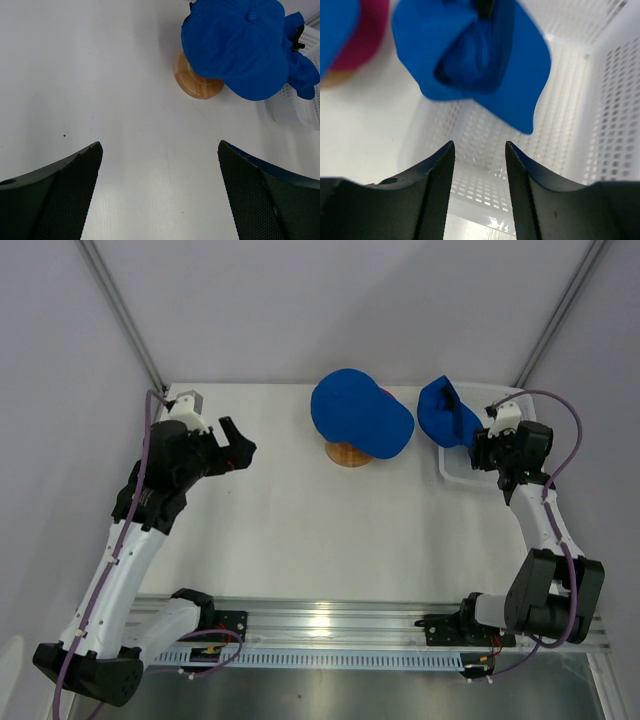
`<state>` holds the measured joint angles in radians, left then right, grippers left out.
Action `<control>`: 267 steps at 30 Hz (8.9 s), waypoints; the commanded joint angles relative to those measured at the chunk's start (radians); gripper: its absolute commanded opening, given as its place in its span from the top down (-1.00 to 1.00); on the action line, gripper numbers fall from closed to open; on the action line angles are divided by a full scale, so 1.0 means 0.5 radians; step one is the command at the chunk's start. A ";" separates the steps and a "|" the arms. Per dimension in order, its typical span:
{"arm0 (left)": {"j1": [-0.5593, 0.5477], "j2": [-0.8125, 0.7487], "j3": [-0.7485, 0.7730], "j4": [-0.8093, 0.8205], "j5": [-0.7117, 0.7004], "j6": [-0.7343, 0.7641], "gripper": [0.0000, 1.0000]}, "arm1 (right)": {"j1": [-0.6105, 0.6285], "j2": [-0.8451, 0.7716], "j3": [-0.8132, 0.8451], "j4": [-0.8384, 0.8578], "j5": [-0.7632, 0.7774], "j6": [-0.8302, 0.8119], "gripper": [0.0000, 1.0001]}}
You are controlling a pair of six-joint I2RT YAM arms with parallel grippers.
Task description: Stack the hats
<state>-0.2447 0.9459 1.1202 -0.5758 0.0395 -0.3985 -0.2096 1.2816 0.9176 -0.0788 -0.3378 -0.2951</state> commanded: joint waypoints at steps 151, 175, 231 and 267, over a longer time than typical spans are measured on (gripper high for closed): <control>-0.612 0.188 -0.028 0.363 -0.180 0.017 -0.99 | 0.413 0.664 -0.111 1.434 -0.803 1.870 -0.54; -0.612 0.179 0.076 0.222 -0.153 0.039 -0.99 | 0.358 1.346 0.030 3.155 -1.254 3.256 1.00; -0.609 0.581 0.097 0.501 -0.600 -0.139 -0.99 | 0.100 1.560 1.315 -0.201 -1.512 1.747 0.39; -0.179 2.336 1.435 1.038 0.037 -0.384 -0.30 | 0.134 0.907 1.487 -0.392 -0.822 1.474 -0.56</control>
<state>-0.3370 2.0995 1.7638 -0.1333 -0.0219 -0.5949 -0.1524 1.7523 1.6539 -0.2928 -0.7898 0.4530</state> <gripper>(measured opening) 0.647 0.782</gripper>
